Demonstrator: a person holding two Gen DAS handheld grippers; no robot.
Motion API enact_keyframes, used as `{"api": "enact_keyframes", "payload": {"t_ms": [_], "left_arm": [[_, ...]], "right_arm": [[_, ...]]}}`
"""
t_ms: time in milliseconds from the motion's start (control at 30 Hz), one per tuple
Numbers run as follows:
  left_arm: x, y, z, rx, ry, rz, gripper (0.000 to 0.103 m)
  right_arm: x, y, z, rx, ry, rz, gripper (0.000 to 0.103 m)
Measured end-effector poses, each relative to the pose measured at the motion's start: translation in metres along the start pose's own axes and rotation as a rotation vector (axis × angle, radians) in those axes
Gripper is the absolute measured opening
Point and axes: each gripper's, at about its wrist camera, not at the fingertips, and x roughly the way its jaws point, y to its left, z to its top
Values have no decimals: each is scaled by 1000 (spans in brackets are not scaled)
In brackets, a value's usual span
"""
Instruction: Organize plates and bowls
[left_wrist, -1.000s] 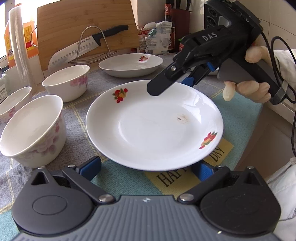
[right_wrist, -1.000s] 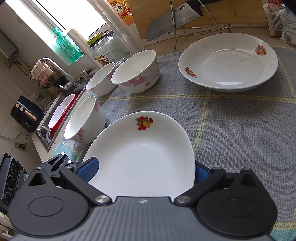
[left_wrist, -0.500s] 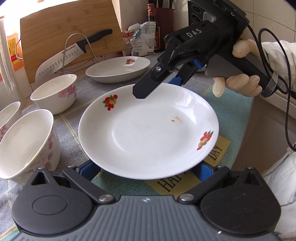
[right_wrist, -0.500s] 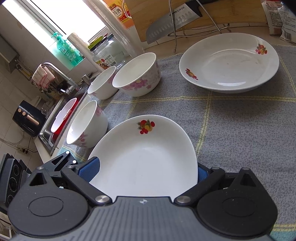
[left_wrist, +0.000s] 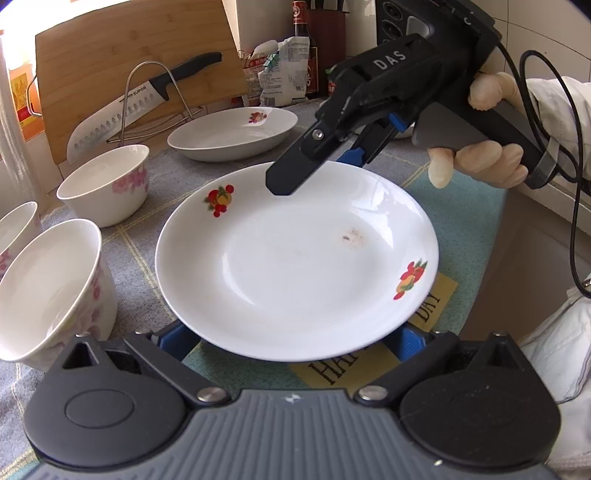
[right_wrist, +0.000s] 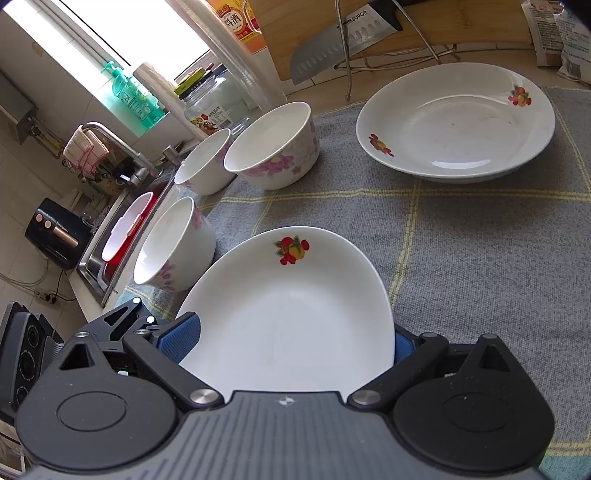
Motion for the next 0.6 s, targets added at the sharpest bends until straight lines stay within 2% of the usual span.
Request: {"api": "enact_keyframes", "payload": {"t_ms": [233,600], "left_arm": [[1,1,6,3,9,-5,102],[12,-11,38,42,8,2,102]], "right_arm": [[-8,-2,-2,-8,-3,-2,102],[-36,-16,1,-18,-41,-5,102]]}}
